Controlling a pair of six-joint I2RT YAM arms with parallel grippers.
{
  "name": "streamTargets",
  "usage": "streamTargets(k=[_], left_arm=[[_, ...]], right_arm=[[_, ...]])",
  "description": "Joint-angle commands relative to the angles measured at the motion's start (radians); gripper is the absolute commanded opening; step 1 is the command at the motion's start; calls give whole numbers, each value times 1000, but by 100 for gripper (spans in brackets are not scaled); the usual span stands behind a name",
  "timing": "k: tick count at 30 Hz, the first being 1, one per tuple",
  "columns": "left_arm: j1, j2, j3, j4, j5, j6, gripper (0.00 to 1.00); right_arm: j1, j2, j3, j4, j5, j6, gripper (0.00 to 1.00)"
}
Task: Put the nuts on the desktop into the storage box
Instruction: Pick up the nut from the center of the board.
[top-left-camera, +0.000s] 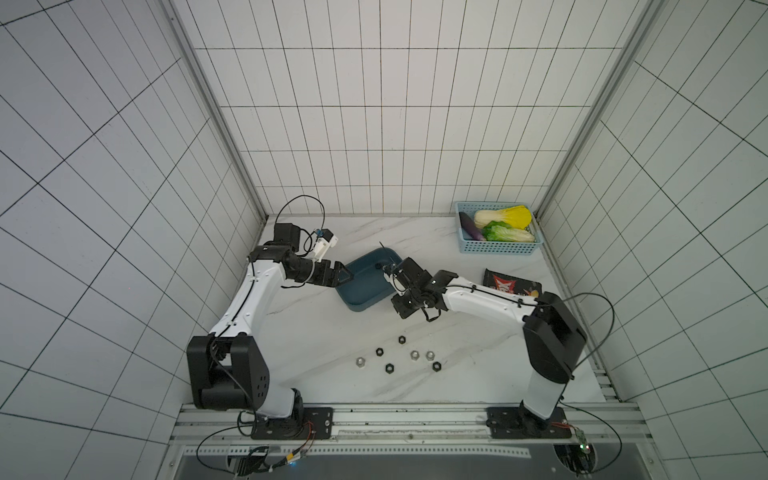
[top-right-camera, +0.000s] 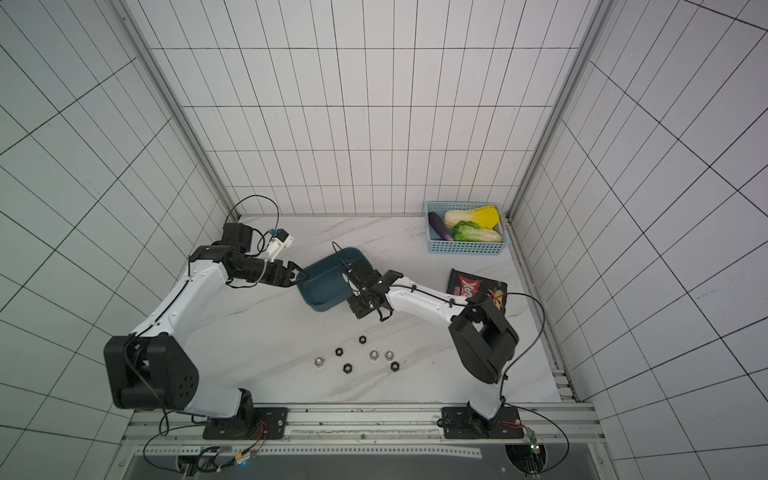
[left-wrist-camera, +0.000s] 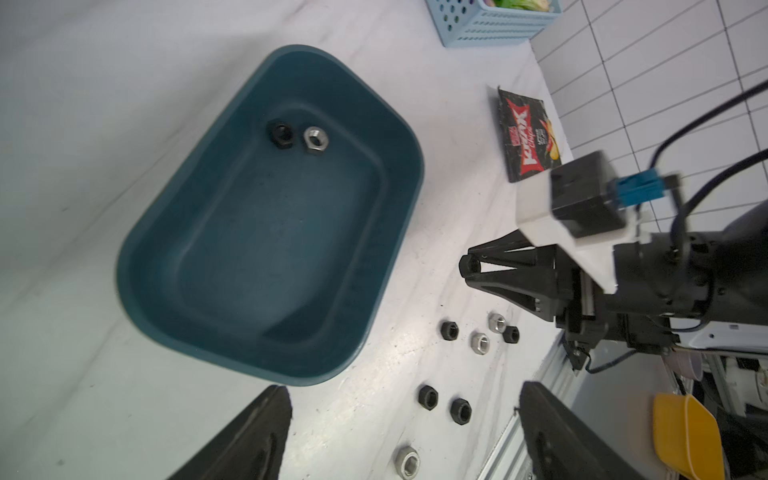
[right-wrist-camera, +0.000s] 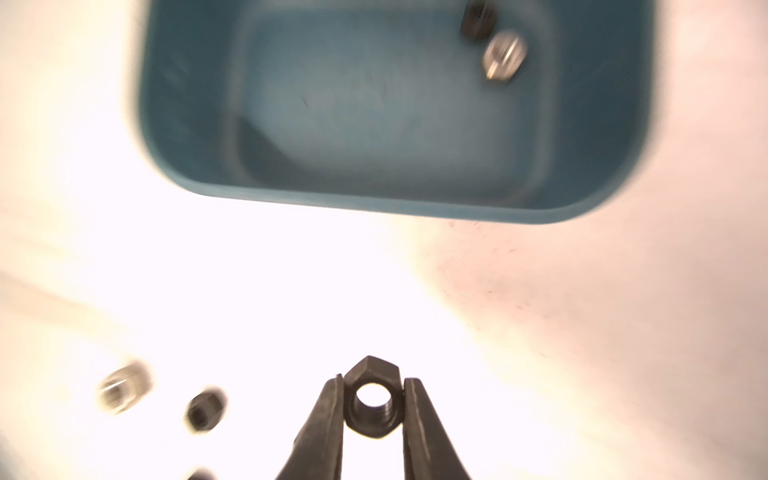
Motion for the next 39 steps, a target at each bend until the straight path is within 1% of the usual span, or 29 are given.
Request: streamTargets(k=[1, 4, 6, 9, 11, 14, 19, 22, 27, 32, 39], left_arm=[[-72, 8, 70, -5, 97, -38, 90], [-124, 24, 102, 13, 184, -102, 90], [-142, 42, 126, 33, 276, -164, 90], [-162, 65, 156, 79, 405, -261, 89], [-180, 71, 163, 107, 459, -308, 89], [-218, 77, 157, 141, 514, -356, 89], [-291, 96, 152, 160, 601, -381, 87], [-324, 100, 145, 160, 622, -374, 84], [-344, 104, 133, 160, 665, -369, 77], [-353, 101, 137, 161, 685, -371, 61], [-353, 99, 130, 160, 692, -361, 45]], right_arm=[[1, -129, -83, 120, 41, -66, 21], [8, -256, -164, 213, 22, -119, 21], [11, -336, -227, 302, 1, -147, 21], [28, -449, -340, 481, -32, -241, 19], [36, -507, -408, 592, -60, -311, 17], [39, -556, -457, 677, -113, -384, 16], [39, -569, -455, 707, -187, -411, 17], [40, -574, -470, 751, -208, -407, 17], [41, -584, -490, 794, -217, -407, 18], [39, -589, -508, 815, -228, -400, 18], [40, -592, -524, 818, -211, -394, 18]])
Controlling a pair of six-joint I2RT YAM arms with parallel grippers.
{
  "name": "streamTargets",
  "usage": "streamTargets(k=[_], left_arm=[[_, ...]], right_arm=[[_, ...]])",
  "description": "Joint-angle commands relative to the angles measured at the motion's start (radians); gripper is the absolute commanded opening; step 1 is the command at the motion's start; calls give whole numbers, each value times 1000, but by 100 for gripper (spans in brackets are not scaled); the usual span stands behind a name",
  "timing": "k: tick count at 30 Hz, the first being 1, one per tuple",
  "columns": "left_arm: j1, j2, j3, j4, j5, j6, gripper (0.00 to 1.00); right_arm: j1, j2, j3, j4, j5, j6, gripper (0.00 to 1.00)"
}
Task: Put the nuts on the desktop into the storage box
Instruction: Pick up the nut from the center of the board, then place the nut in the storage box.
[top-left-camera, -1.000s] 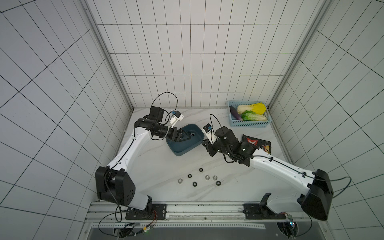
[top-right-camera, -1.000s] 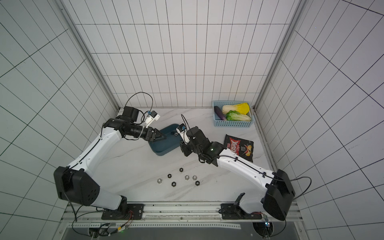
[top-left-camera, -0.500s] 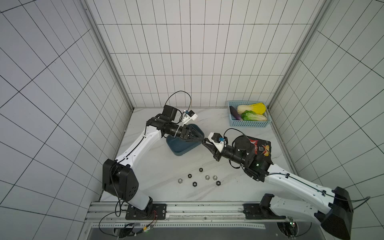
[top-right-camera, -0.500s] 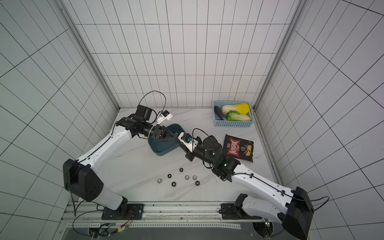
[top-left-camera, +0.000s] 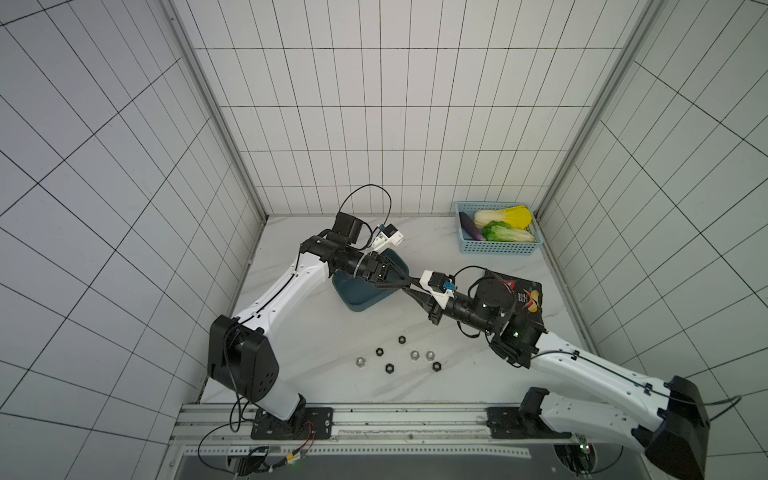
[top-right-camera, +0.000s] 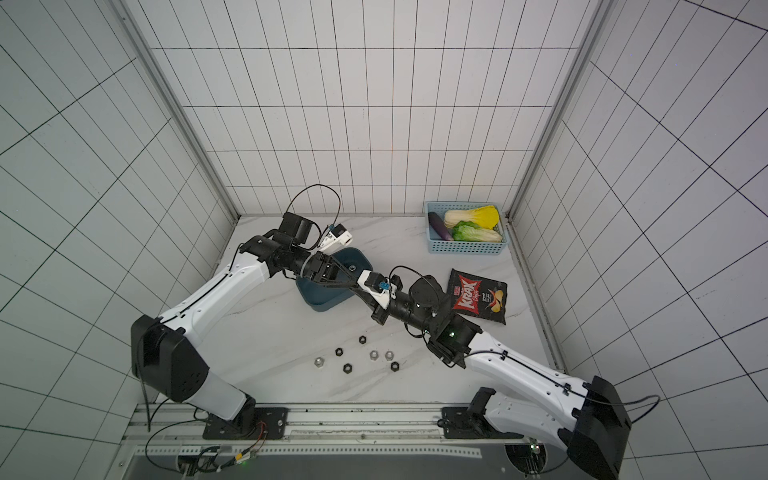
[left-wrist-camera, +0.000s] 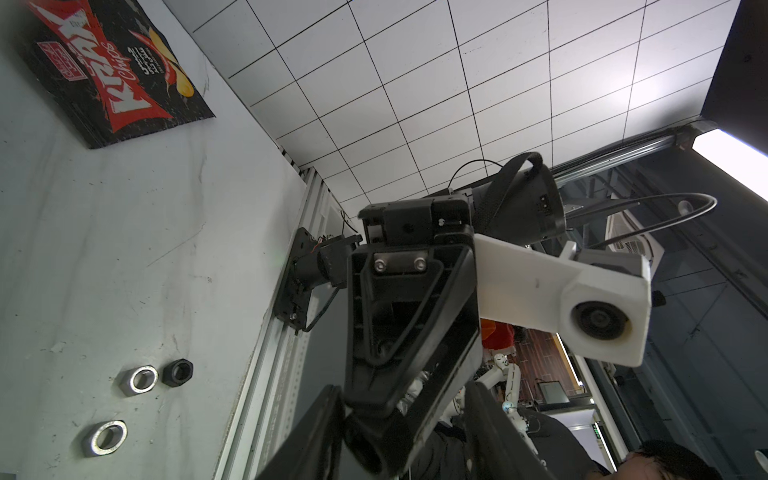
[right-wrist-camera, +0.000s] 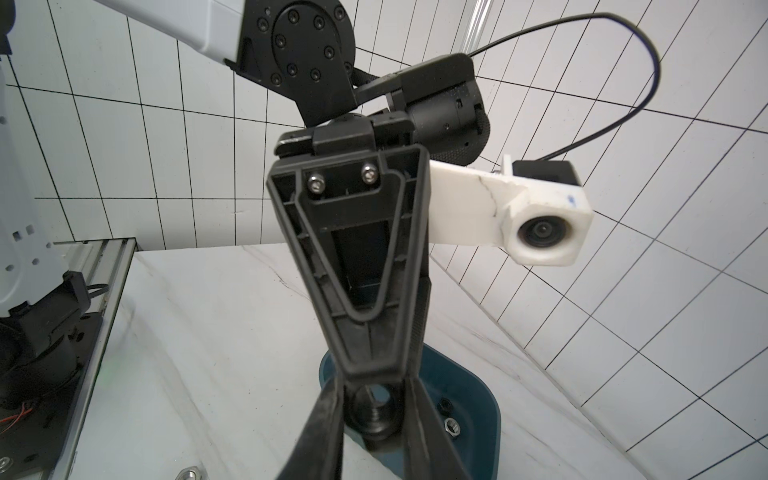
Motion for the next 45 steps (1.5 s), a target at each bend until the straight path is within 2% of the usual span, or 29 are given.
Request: streamTargets(k=[1, 9, 15, 20, 23, 26, 28, 35, 41, 45], left_arm=[[-4, 4, -6, 18, 30, 15, 43], [-2, 7, 7, 6, -70, 16, 23], [-1, 15, 16, 4, -97, 5, 9], [6, 18, 16, 3, -131, 9, 2], [28, 21, 22, 0, -166, 12, 0], [54, 30, 46, -20, -222, 41, 0], [66, 36, 75, -53, -303, 91, 0], [83, 97, 123, -58, -535, 155, 0], [80, 145, 133, 12, -894, 242, 0], [41, 207, 130, 72, -1183, 321, 0]], right_arm=[[6, -11, -31, 22, 5, 5, 18], [6, -3, -10, -35, 40, 10, 20], [5, -9, 6, -80, 26, -2, 24], [6, -19, 17, -118, 40, -6, 35], [6, -37, 18, -143, 67, -1, 46], [6, -56, 20, -181, 84, -9, 52], [6, -68, 21, -218, 94, -9, 56], [6, -77, 24, -310, 159, 36, 57], [6, -81, 18, -374, 192, 55, 59], [6, -63, 17, -401, 209, 63, 59]])
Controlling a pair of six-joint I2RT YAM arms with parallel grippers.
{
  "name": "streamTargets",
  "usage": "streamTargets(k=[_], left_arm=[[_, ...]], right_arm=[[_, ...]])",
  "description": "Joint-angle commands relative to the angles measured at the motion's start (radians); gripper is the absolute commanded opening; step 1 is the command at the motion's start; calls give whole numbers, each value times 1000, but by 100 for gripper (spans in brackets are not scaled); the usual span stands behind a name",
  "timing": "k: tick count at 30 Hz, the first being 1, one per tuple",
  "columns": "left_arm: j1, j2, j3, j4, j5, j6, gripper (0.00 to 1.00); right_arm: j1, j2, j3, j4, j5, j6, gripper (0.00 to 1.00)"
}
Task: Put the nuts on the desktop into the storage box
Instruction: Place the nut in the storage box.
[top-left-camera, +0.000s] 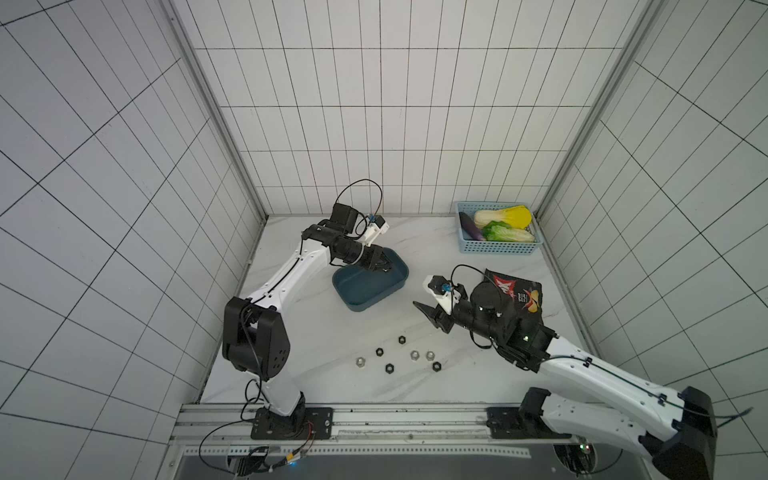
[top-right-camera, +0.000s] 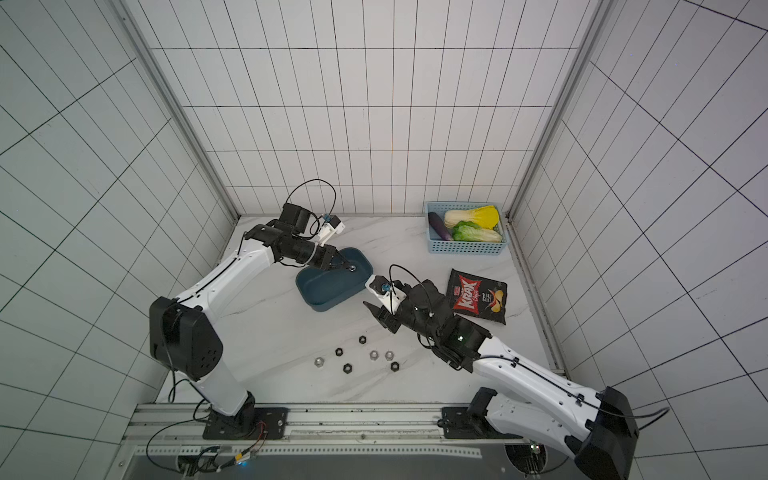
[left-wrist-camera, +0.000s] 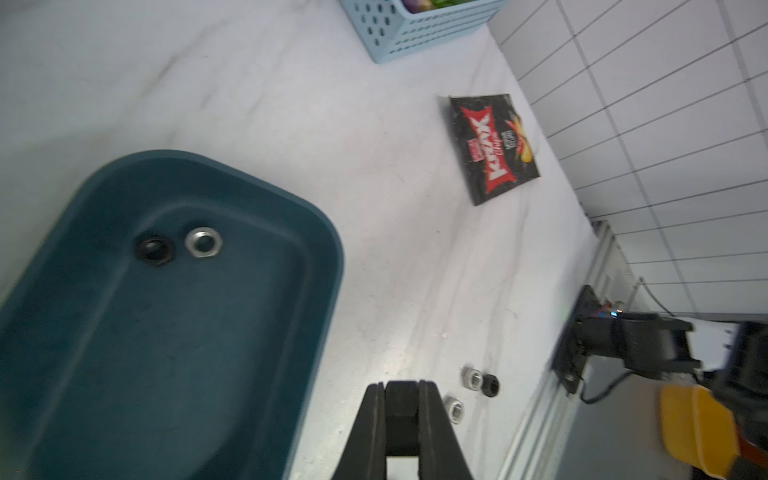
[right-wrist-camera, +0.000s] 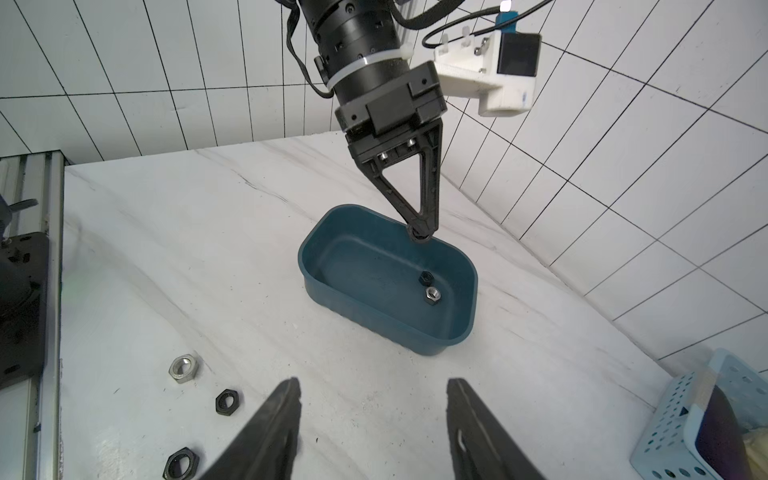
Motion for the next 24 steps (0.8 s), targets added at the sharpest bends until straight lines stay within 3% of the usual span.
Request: streamTargets(k=[1, 7, 10, 17, 24], left_arm=[[-44, 67, 16, 77, -364, 110, 0], [-119, 190, -1, 174, -728, 167, 0], [-132, 255, 6, 209, -841, 175, 0], [-134, 339, 5, 259, -950, 186, 2], [-135, 398, 18, 287, -958, 187, 7]], right_arm=[[5, 14, 21, -44, 39, 30, 59], [7, 77, 53, -90, 79, 70, 59], [7, 93, 53, -83, 88, 85, 59], [6, 96, 53, -85, 97, 98, 59], [6, 102, 62, -92, 109, 97, 60]])
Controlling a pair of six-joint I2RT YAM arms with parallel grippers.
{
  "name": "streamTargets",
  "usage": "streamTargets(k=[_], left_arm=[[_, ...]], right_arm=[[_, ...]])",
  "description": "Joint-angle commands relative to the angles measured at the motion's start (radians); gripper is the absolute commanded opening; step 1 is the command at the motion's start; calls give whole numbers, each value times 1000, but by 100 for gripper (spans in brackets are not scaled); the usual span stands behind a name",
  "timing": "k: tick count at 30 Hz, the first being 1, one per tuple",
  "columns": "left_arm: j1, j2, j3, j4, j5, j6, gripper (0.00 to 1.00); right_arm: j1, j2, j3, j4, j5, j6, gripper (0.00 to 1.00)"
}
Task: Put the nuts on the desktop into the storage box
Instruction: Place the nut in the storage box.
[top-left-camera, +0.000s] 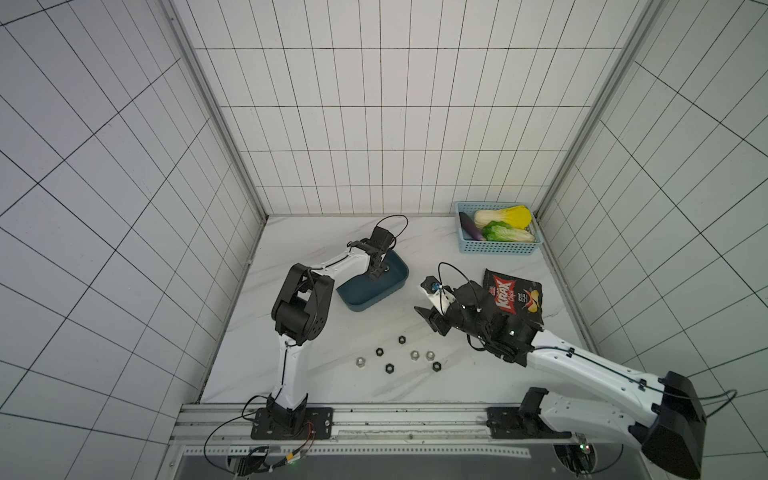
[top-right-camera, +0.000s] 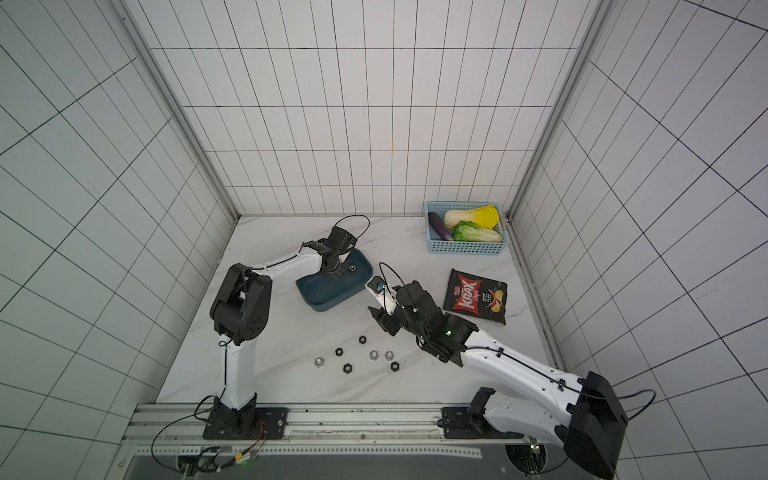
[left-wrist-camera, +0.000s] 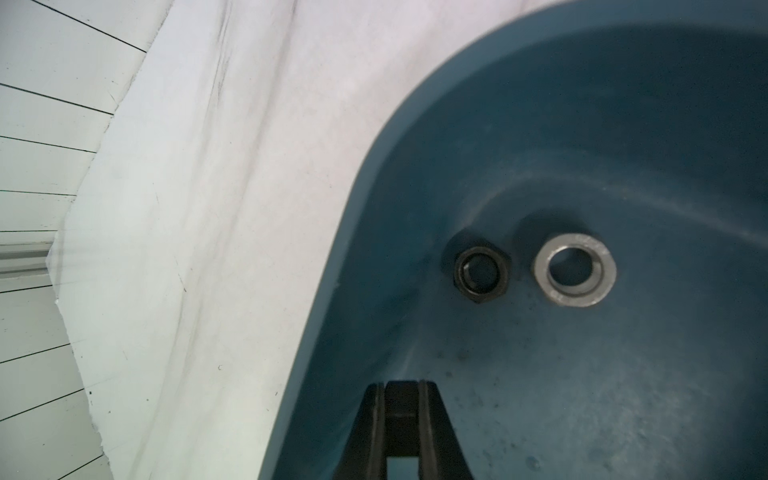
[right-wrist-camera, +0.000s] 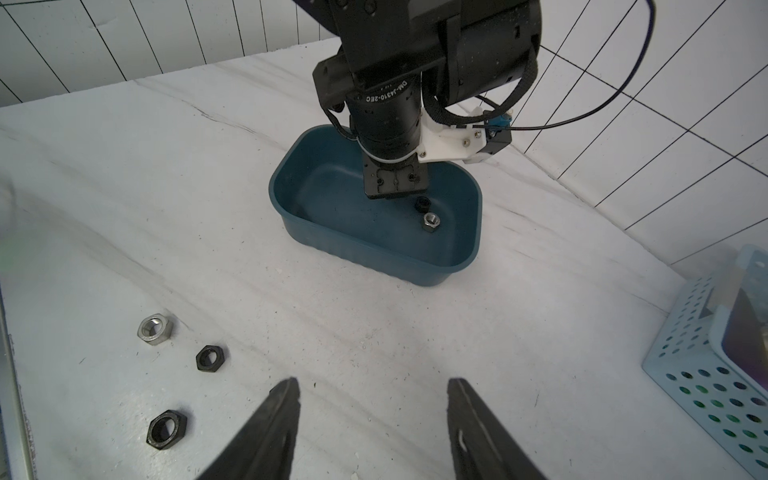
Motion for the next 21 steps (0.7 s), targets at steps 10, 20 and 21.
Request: streamTargets(k=[10, 20, 21], left_arm=[[-10, 76, 26, 49, 2, -19, 23], [-23, 33, 34, 14, 55, -61, 41], [-25, 25, 39, 3, 62, -65, 41]], right_arm=[[6, 9, 71, -54, 31, 31, 60], [5, 2, 73, -220, 1, 52, 62], [6, 3, 76, -240, -6, 52, 62]])
